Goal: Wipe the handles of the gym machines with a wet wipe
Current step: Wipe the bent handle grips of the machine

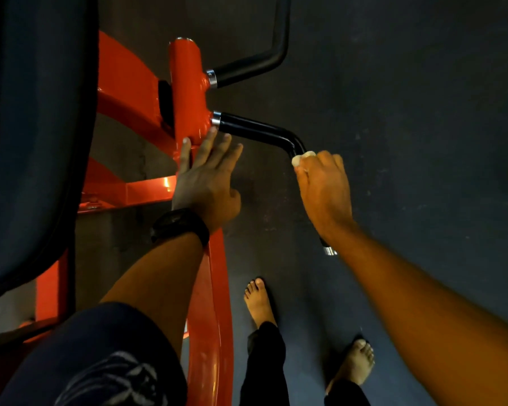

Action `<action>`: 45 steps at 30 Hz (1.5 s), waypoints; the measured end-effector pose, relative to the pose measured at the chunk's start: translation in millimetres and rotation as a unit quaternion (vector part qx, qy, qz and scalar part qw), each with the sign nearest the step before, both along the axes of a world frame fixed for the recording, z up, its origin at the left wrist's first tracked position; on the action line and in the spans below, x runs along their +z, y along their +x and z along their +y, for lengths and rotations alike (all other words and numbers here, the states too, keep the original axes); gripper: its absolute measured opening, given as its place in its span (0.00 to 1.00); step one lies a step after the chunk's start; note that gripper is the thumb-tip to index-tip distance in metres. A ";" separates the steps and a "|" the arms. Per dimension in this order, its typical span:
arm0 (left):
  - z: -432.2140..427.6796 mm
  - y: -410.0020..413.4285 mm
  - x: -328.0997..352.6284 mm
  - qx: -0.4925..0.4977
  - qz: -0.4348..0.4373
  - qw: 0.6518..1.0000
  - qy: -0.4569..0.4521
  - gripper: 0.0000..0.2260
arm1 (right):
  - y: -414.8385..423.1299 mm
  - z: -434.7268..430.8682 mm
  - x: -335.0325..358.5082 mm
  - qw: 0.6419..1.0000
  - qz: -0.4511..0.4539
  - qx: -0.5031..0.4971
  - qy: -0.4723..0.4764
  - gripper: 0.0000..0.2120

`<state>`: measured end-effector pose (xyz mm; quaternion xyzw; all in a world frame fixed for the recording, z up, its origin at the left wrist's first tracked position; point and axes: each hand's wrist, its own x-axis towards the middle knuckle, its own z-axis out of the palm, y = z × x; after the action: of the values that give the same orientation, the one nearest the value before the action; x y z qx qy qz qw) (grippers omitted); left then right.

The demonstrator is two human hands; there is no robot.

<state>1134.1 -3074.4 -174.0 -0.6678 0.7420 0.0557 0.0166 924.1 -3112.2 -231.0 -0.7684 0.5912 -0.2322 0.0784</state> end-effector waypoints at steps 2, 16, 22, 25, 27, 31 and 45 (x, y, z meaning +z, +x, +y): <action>1.5 -2.0 0.3 -0.016 -0.015 1.000 0.003 0.36 | 4.8 -1.3 -6.4 0.999 0.011 0.018 0.025 0.09; 10.0 -7.6 0.7 0.009 0.052 0.998 0.030 0.42 | -5.1 0.1 -6.5 0.995 -0.005 0.040 0.095 0.13; 9.5 -6.0 -1.9 0.020 0.043 0.999 -0.003 0.38 | -11.0 30.3 -11.7 0.996 -0.044 0.011 0.075 0.11; 10.0 -5.0 -4.0 0.018 0.047 0.999 -0.016 0.36 | 5.1 -6.6 -1.0 0.991 -0.005 0.119 0.056 0.09; 9.0 -4.8 -4.9 0.019 0.049 0.998 -0.019 0.35 | 3.4 -22.8 -10.8 0.983 0.049 0.177 -0.017 0.10; 9.2 -4.4 -7.1 0.022 0.053 0.998 -0.039 0.33 | -18.0 -9.8 -24.3 0.997 -0.002 0.068 -0.040 0.04; 7.4 -4.4 -9.0 0.021 0.059 0.997 -0.055 0.34 | 10.0 -52.6 -6.1 0.914 -0.206 -0.153 0.315 0.12</action>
<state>1129.6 -3067.0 -183.0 -0.6788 0.7295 0.0541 -0.0649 934.1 -3164.8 -237.1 -0.5393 0.7149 -0.1961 0.3995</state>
